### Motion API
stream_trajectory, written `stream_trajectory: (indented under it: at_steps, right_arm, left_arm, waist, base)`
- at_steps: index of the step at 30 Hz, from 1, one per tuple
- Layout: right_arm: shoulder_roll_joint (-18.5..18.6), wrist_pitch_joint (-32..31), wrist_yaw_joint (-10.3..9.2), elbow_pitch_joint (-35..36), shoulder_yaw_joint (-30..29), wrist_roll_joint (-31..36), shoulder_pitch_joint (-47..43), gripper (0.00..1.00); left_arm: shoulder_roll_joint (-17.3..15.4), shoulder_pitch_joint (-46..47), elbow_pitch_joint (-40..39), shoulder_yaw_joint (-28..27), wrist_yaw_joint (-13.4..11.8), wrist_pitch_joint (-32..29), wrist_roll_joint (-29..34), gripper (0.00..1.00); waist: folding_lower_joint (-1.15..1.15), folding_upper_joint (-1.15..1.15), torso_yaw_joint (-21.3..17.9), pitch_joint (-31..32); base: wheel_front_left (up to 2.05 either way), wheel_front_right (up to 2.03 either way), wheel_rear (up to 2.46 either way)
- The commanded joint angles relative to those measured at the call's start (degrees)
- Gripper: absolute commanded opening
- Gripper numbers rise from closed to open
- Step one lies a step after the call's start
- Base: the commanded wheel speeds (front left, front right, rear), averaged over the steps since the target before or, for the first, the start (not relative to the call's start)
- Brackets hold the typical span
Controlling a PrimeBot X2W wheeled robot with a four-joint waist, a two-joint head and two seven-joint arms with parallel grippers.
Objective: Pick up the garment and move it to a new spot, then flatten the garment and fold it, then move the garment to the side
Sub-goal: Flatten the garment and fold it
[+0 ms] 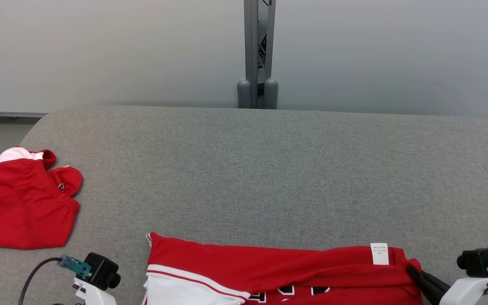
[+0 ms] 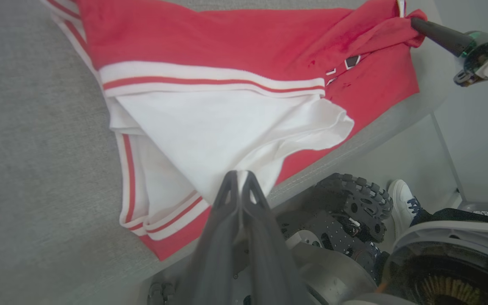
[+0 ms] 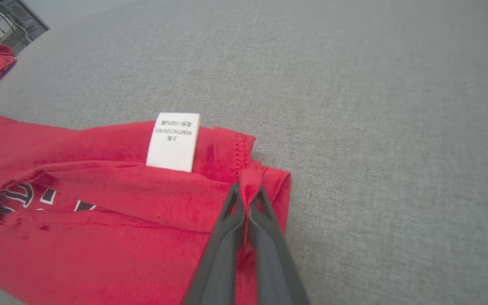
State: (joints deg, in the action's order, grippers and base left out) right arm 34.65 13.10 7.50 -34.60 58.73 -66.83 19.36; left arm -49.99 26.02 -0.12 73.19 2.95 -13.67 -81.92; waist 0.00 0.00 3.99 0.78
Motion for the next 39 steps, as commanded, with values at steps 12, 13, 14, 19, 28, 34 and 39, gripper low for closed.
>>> stream_trajectory:
  at_steps: [12,13,14,19,28,34,39]
  right_arm:
    - [3.43,-2.08,-0.01,4.45,4.08,-7.29,1.27,1.0]
    - [4.07,-2.38,-0.01,4.6,4.21,-7.89,1.2,1.0]
    - [4.65,-2.8,-0.01,4.68,4.42,-8.37,1.16,1.0]
    - [6.64,-4.24,-0.01,4.2,4.98,-10.11,1.72,1.0]
    - [5.42,0.94,0.0,1.07,1.35,-10.93,2.55,1.0]
    - [2.62,2.23,0.0,-0.14,-4.87,-7.76,3.32,1.0]
    - [-2.98,2.15,-0.01,3.51,-20.42,1.62,-1.84,1.0]
  left_arm:
    - [1.19,-2.12,2.01,0.01,-1.55,-1.03,2.39,1.0]
    - [1.18,-2.2,2.12,0.01,-1.51,-0.85,2.39,1.0]
    - [1.18,-2.28,2.22,0.02,-1.53,-0.73,2.47,1.0]
    - [1.12,-2.0,2.61,-0.64,-1.87,0.4,2.87,1.0]
    - [5.3,-0.89,5.63,-7.23,-4.69,16.13,6.35,1.0]
    - [9.34,-0.72,9.32,-11.34,-6.63,25.98,8.6,1.0]
    - [15.64,-3.01,13.4,-21.62,-9.25,28.83,18.03,1.0]
  waist:
    - [0.0,0.0,0.03,0.93]
    - [0.0,0.0,0.0,1.08]
    - [0.0,0.0,-0.05,1.22]
    - [0.0,0.0,-0.19,1.84]
    - [0.0,0.0,-0.07,2.3]
    - [0.0,0.0,-0.13,1.92]
    - [0.0,0.0,-0.3,1.38]
  base:
    - [0.0,0.0,0.0]
    - [0.0,0.0,0.0]
    - [0.0,0.0,0.0]
    - [0.0,0.0,0.0]
    - [0.0,0.0,0.0]
    - [0.0,0.0,0.0]
    - [0.0,0.0,0.0]
